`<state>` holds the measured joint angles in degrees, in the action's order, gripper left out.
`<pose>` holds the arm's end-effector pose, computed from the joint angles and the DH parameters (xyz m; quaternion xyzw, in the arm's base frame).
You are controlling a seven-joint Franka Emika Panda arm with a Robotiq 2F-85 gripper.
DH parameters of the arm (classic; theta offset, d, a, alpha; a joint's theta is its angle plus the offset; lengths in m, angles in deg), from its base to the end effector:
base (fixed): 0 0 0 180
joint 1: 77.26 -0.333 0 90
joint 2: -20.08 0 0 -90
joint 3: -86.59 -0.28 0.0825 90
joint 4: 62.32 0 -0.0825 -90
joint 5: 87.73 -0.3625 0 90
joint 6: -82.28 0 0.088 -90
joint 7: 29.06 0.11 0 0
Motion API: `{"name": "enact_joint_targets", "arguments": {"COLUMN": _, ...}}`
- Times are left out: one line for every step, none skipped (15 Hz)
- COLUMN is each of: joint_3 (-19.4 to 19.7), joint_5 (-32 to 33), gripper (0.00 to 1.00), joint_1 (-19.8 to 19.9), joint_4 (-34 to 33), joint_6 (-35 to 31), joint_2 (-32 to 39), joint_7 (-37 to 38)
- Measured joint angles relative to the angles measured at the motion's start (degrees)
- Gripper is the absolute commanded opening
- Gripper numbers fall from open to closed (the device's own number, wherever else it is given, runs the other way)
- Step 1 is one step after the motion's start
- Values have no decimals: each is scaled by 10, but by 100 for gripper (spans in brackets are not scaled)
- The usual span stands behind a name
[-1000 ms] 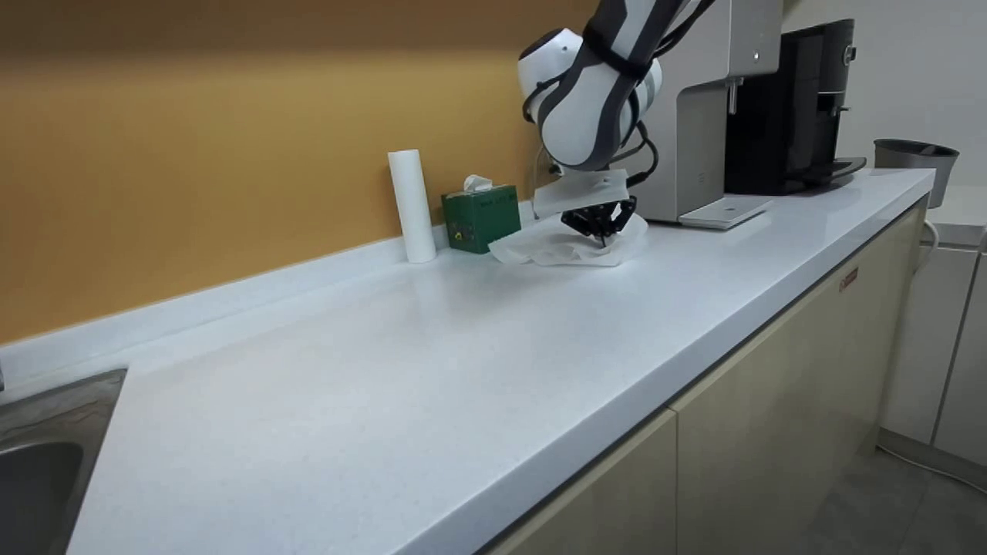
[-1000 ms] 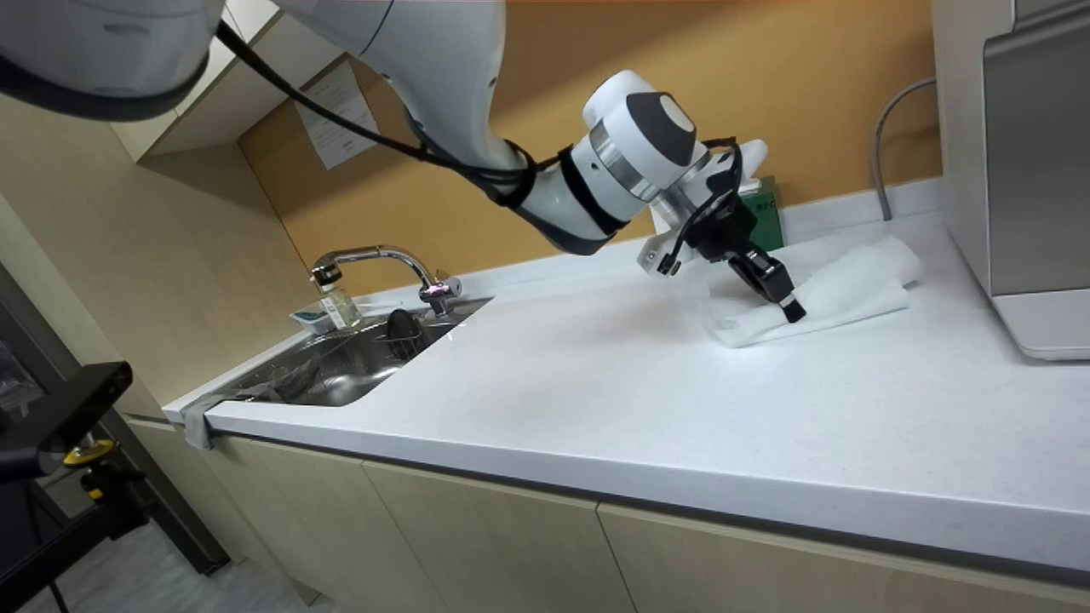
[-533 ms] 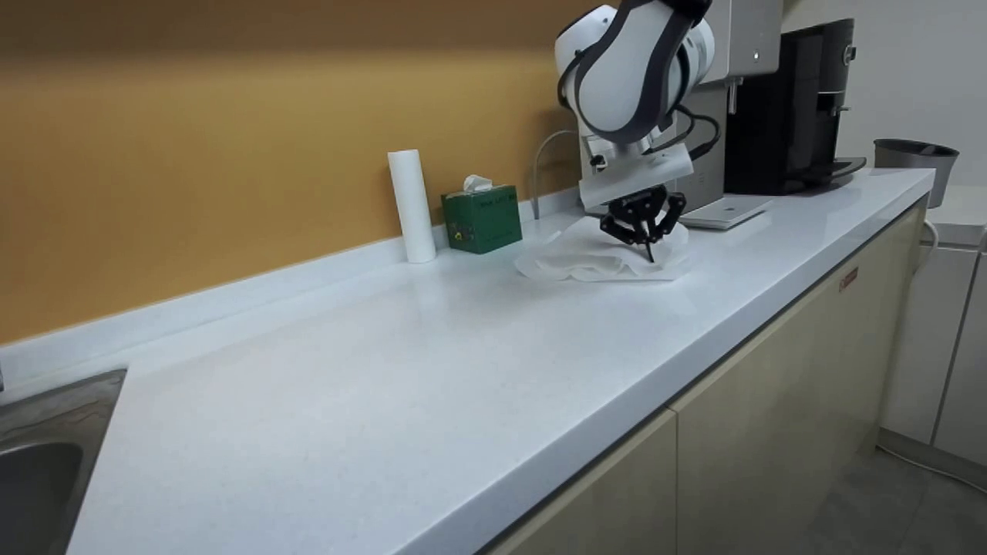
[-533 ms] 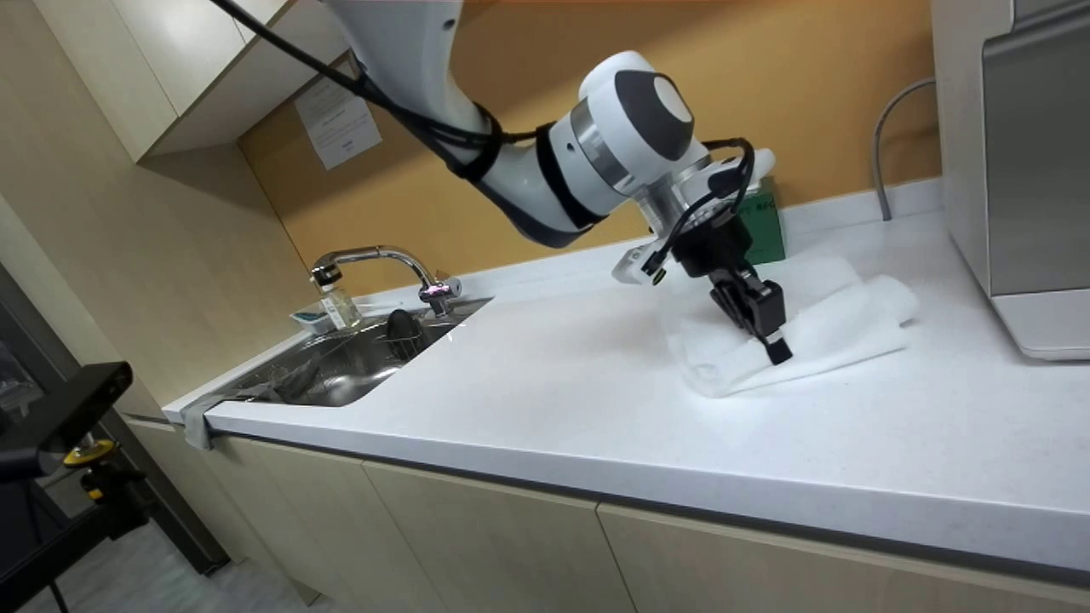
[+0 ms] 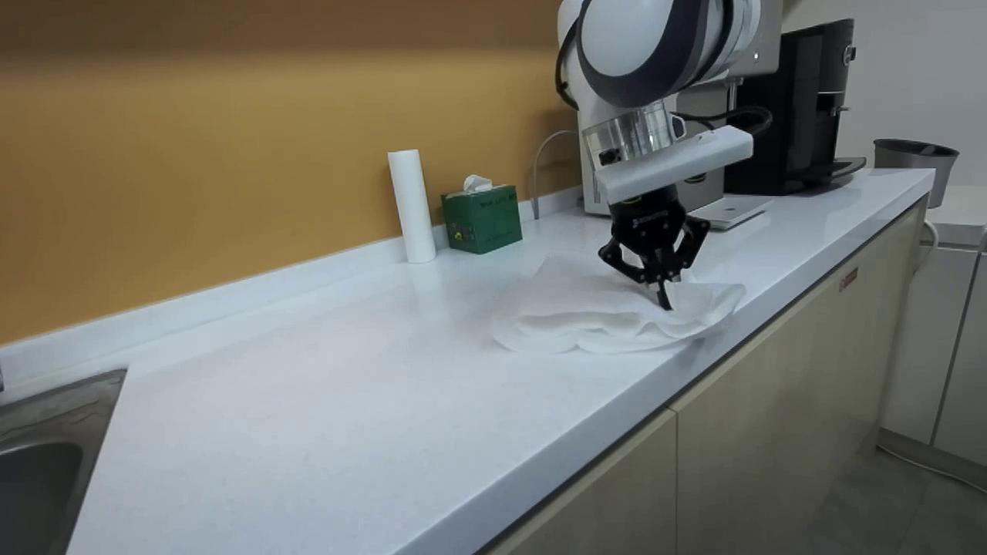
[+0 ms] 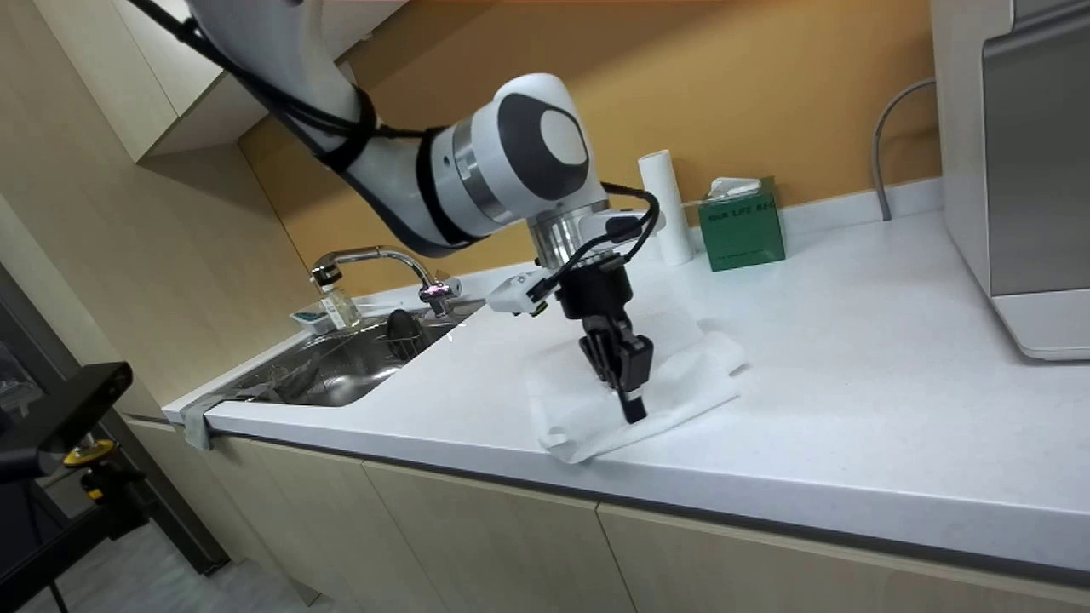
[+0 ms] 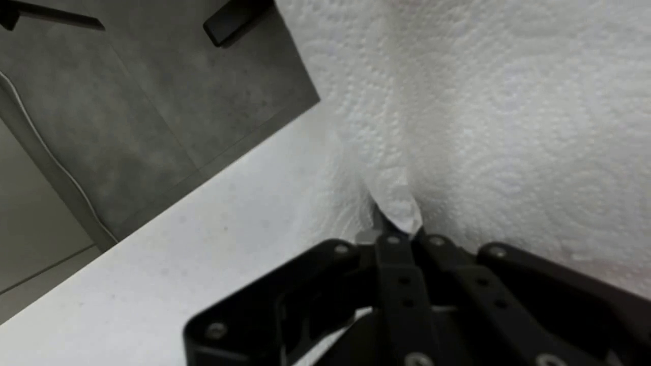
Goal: Wipe the counter top using the paper towel
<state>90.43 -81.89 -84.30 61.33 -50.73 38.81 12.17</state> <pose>0.5231 0.0264 0.2125 0.9532 -0.2877 -0.0584 0.0726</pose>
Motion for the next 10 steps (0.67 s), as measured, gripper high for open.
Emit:
{"name": "enact_joint_targets", "arguments": {"joint_3": -12, "joint_5": -6, "gripper": 0, "joint_1": -2, "joint_4": 7, "joint_6": 1, "joint_2": -5, "joint_7": -9}}
{"name": "enact_joint_targets", "arguments": {"joint_3": -22, "joint_5": -13, "gripper": 0, "joint_1": -5, "joint_4": 11, "joint_6": 2, "joint_2": -8, "joint_7": -17}}
{"name": "enact_joint_targets", "arguments": {"joint_3": -32, "joint_5": -19, "gripper": 0, "joint_1": -8, "joint_4": 12, "joint_6": 4, "joint_2": -9, "joint_7": -26}}
{"name": "enact_joint_targets", "arguments": {"joint_3": -42, "joint_5": -27, "gripper": 0, "joint_1": -11, "joint_4": 12, "joint_6": 6, "joint_2": -9, "joint_7": -37}}
{"name": "enact_joint_targets", "arguments": {"joint_3": -51, "joint_5": -33, "gripper": 0, "joint_1": -15, "joint_4": 12, "joint_6": 9, "joint_2": -10, "joint_7": -47}}
{"name": "enact_joint_targets", "arguments": {"joint_3": -61, "joint_5": -40, "gripper": 0, "joint_1": -19, "joint_4": 12, "joint_6": 11, "joint_2": -10, "joint_7": -59}}
{"name": "enact_joint_targets", "arguments": {"joint_3": -71, "joint_5": -47, "gripper": 0, "joint_1": -24, "joint_4": 12, "joint_6": 13, "joint_2": -10, "joint_7": -70}}
{"name": "enact_joint_targets", "arguments": {"joint_3": -80, "joint_5": -52, "gripper": 0, "joint_1": -29, "joint_4": 12, "joint_6": 16, "joint_2": -10, "joint_7": -81}}
{"name": "enact_joint_targets", "arguments": {"joint_3": -87, "joint_5": -57, "gripper": 0, "joint_1": -34, "joint_4": 12, "joint_6": 18, "joint_2": -10, "joint_7": -89}}
{"name": "enact_joint_targets", "arguments": {"joint_3": -92, "joint_5": -58, "gripper": 0, "joint_1": -40, "joint_4": 12, "joint_6": 21, "joint_2": -10, "joint_7": -93}}
